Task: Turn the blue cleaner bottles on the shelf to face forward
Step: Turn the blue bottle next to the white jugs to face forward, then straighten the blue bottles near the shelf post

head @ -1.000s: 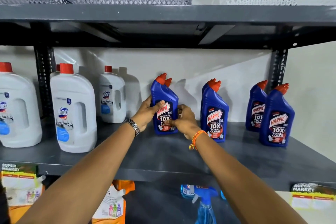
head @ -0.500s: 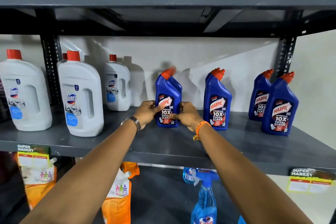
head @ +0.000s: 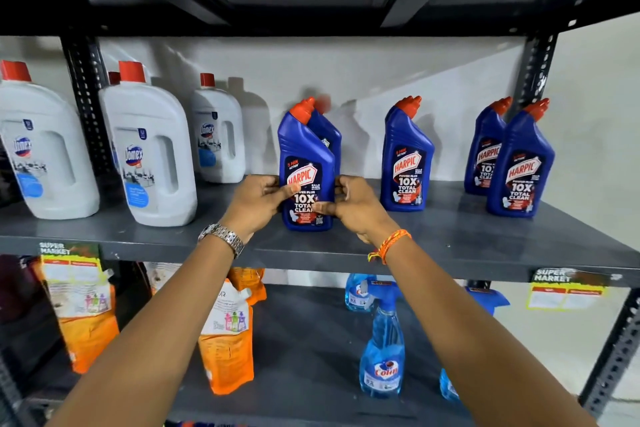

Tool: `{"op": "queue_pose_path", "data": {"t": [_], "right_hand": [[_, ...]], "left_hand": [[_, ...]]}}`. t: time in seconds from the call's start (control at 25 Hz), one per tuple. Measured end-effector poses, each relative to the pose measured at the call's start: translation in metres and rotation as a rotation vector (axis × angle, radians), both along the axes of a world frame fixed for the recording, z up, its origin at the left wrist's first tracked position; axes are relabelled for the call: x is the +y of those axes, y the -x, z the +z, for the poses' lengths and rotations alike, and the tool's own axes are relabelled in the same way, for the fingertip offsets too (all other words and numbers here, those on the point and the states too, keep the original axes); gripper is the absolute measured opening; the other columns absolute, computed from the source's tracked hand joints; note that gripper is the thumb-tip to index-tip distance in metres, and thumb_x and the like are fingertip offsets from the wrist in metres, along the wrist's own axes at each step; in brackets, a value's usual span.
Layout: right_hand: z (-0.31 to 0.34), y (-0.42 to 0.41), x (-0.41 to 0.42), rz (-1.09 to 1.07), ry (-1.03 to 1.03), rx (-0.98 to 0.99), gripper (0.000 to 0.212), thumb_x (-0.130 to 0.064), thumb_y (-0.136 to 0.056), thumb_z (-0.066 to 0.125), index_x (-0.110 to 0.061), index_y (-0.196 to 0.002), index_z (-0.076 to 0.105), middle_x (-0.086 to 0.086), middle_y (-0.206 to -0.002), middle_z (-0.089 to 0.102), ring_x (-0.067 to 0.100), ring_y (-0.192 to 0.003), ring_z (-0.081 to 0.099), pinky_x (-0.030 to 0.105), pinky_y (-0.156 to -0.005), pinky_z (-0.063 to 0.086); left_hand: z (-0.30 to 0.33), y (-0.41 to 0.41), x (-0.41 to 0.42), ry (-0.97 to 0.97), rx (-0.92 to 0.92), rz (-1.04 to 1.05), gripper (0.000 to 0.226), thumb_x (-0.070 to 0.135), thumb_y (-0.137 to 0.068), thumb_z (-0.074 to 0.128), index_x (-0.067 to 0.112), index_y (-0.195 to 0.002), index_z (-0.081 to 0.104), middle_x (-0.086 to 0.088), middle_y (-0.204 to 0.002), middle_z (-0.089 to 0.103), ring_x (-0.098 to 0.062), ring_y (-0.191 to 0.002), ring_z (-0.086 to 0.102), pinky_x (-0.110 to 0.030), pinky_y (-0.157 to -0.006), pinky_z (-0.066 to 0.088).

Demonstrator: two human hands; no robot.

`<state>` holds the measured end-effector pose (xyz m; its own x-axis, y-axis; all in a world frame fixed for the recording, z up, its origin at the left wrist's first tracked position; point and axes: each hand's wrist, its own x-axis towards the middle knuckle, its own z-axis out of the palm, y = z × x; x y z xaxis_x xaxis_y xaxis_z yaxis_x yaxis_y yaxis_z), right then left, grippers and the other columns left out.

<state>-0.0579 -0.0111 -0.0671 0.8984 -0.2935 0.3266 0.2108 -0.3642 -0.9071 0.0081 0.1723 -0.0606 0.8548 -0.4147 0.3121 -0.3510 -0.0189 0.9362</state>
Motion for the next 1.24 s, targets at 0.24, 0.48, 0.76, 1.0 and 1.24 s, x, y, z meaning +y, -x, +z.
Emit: {"op": "queue_pose_path", "data": {"t": [0.24,0.48,0.76,1.0,1.24], "right_hand": [[-0.002,0.012,0.009,-0.012,0.027,-0.022,0.054,-0.007,-0.074,0.086,-0.007,-0.124,0.065,0.009,-0.120,0.074,0.019,-0.105,0.072,0.041,-0.093,0.061],[0.001,0.017,0.014,-0.004,0.016,-0.016,0.057,-0.006,-0.075,0.085,-0.006,-0.128,0.063,0.010,-0.123,0.073,0.022,-0.111,0.071,0.044,-0.096,0.059],[0.017,0.050,-0.075,-0.287,-0.239,-0.277,0.056,-0.007,-0.071,0.088,-0.020,-0.115,0.055,-0.009,-0.107,0.064,0.009,-0.101,0.062,0.013,-0.075,0.052],[0.033,0.043,-0.147,-0.330,-0.114,-0.005,0.068,-0.010,-0.089,0.074,0.000,-0.147,0.040,0.016,-0.148,0.050,0.031,-0.132,0.053,0.032,-0.093,0.052],[0.031,0.048,-0.160,-0.151,-0.201,-0.001,0.041,0.004,-0.095,0.060,0.009,-0.134,0.049,0.018,-0.114,0.067,0.031,-0.109,0.064,0.046,-0.096,0.055]], "left_hand": [[-0.002,0.013,0.003,0.001,-0.060,0.046,0.020,0.027,-0.089,0.071,0.018,-0.107,0.071,-0.014,-0.112,0.078,-0.025,-0.102,0.076,-0.040,-0.087,0.063],[-0.003,0.020,0.003,-0.014,-0.033,0.073,0.033,0.028,-0.088,0.071,0.011,-0.116,0.069,-0.015,-0.118,0.076,-0.027,-0.107,0.074,-0.048,-0.095,0.060],[-0.013,0.082,-0.026,0.320,-0.269,0.257,0.030,0.018,-0.090,0.068,0.027,-0.119,0.067,0.010,-0.115,0.074,0.004,-0.106,0.070,-0.012,-0.093,0.054],[0.015,0.088,-0.160,-0.111,-0.005,-0.031,0.054,0.028,-0.101,0.053,0.012,-0.151,0.039,-0.011,-0.155,0.049,-0.023,-0.135,0.053,-0.033,-0.107,0.044],[0.017,0.045,-0.195,-0.107,0.051,0.089,0.029,0.008,-0.097,0.057,0.003,-0.126,0.060,-0.015,-0.123,0.070,-0.035,-0.119,0.066,-0.044,-0.097,0.057]]}}
